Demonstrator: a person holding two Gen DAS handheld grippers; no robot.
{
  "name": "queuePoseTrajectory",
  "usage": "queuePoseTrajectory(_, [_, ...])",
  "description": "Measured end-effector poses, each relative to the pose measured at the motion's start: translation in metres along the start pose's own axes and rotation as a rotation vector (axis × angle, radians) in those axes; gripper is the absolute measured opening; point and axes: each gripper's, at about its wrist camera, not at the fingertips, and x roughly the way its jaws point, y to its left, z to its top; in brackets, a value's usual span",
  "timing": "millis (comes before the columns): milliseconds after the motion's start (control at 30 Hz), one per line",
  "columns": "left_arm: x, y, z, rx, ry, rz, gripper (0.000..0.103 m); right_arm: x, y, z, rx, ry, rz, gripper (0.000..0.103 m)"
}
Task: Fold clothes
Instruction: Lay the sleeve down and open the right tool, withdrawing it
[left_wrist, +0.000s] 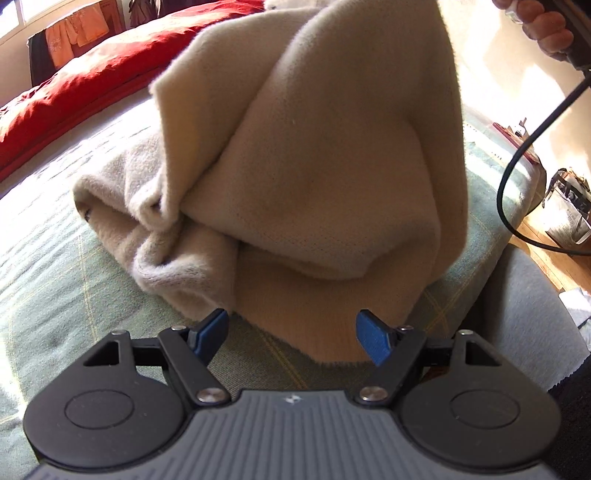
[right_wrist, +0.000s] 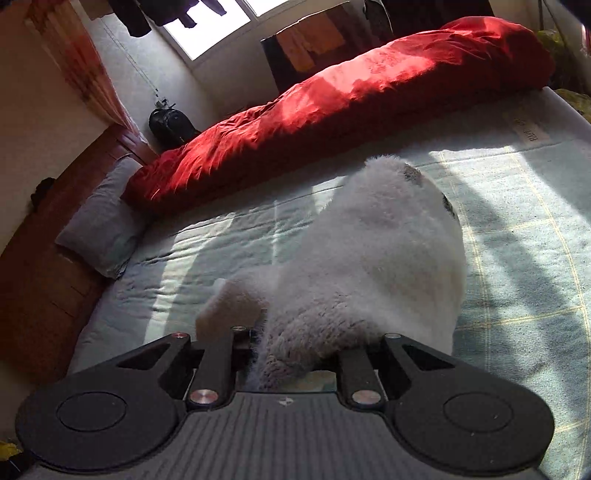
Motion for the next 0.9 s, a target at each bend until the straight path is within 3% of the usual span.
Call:
queuePoseTrajectory(200, [-0.014,0.034,-0.021,-0.076,-0.009,0.037,0.077,0.035,0.076,-0.006,-0.111,0.115,0.13,0.02])
queuePoseTrajectory(400, [-0.029,0.064,-0.046,-0.147,0.002,0.104,0.077,0.073,0.125,-0.033,-0.155,0.255,0.229,0.02])
queuePoseTrajectory(600, [-0.037,0.089,-0.067,-0.194,0.039,0.17,0.077,0.11,0.145,-0.074,-0.167,0.408,0.278,0.021])
queuePoseTrajectory(900, [-0.033,0.096,-0.081,-0.228,0.078,0.192,0.077,0.154,0.135,-0.13,-0.142,0.574,0.239,0.027])
